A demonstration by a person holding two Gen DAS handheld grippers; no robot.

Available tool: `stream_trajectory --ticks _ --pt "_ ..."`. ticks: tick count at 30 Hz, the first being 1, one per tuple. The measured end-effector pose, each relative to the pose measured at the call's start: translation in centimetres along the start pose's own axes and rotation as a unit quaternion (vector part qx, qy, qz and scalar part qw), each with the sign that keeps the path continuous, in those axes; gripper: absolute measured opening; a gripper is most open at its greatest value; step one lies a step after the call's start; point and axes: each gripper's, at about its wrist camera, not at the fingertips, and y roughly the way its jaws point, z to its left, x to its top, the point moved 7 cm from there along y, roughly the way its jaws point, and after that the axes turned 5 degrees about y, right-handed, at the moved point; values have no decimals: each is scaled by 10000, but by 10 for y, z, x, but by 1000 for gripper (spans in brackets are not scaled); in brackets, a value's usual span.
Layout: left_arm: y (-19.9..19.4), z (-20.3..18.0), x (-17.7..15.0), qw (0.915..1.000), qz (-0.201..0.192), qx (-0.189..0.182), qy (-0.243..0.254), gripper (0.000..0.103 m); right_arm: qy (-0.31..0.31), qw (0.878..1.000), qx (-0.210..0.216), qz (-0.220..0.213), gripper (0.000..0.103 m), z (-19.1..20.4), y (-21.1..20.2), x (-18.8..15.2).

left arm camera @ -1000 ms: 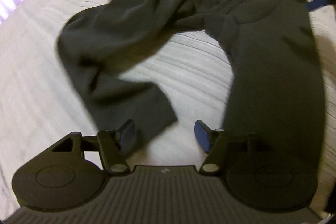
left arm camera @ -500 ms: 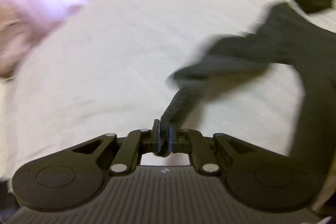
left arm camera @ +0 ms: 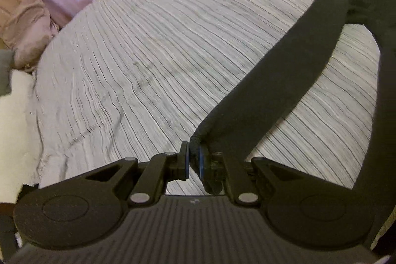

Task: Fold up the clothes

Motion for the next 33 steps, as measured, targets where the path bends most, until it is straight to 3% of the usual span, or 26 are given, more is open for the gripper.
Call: stream_trajectory --ticks 10,13,17,19,22,26,29,33 --pt "60 105 41 9931 -339 80 -1122 7 -123 9992 -342 -178 80 4 -24 -11" --pt "90 115 49 9918 -210 197 -1244 13 -91 9984 -501 -226 80 0 -32 -17" --pt "126 126 47 9873 55 740 -1406 19 11 9977 -657 -153 80 -6 -34 -30" --pt "134 127 41 9850 125 819 -1515 23 64 9974 -708 -98 80 -8 -33 -36" --pt "128 104 35 9906 -25 754 -1144 27 80 9977 -669 -23 80 -3 -30 -44" --pt "119 29 38 9976 -340 589 156 29 -140 9983 -559 119 80 8 -14 -48" --pt "112 -51 49 9848 -767 403 1506 31 -342 9982 -465 143 80 19 0 -40" --pt "118 -142 77 9604 -1180 73 2522 33 -299 9987 -372 154 80 20 12 -21"
